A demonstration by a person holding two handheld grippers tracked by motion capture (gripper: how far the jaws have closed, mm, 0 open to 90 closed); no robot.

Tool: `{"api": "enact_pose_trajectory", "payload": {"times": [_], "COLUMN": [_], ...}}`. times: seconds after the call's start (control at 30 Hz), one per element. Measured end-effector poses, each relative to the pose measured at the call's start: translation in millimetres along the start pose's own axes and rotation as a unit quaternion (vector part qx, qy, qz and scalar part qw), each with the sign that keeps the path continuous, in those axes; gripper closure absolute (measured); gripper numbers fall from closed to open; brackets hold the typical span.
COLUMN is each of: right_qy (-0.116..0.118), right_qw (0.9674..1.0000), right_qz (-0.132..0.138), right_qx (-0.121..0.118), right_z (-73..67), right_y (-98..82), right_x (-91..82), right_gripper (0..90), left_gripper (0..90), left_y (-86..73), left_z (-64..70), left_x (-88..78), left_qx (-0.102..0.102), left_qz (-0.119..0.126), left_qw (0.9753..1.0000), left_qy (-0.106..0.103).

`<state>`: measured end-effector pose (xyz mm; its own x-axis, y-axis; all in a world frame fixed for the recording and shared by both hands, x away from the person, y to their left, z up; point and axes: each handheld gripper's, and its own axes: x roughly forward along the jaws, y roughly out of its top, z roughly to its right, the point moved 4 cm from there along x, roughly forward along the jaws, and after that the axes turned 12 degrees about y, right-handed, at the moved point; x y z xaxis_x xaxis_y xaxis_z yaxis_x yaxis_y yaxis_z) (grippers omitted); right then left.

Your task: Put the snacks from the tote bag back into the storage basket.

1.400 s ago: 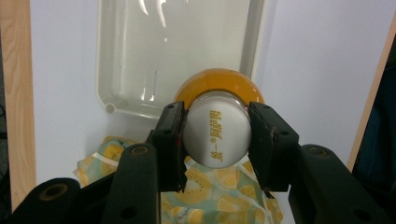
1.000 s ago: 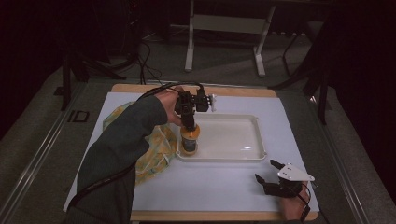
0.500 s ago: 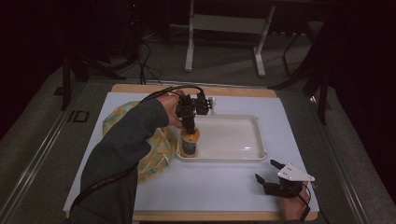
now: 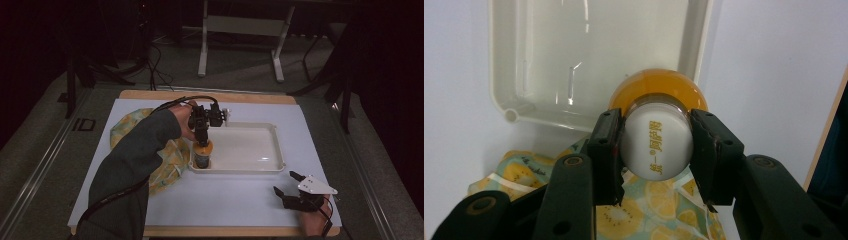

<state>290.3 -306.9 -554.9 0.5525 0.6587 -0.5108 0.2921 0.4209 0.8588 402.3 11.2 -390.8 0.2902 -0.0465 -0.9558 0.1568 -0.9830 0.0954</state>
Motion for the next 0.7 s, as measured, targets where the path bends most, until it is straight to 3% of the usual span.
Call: {"api": "enact_pose_trajectory", "payload": {"times": [0.43,0.7], "right_qy": [-0.001,-0.001], "right_qw": [1.0,1.0], "right_qz": [-0.001,-0.002], "right_qx": [-0.001,-0.002], "right_z": [-0.3,-0.3], "right_y": [0.0,0.0], "right_x": [0.1,0.2], "right_gripper": [17.8,17.8], "left_gripper": [57.9,48.7], "left_y": [3.7,5.9], "left_z": [2.6,1.2], "left_x": [1.6,1.7], "left_qx": [-0.001,-0.013], "left_qz": [-0.013,-0.009], "left_qw": [0.9999,0.9999], "left_qy": [-0.006,-0.001]}}
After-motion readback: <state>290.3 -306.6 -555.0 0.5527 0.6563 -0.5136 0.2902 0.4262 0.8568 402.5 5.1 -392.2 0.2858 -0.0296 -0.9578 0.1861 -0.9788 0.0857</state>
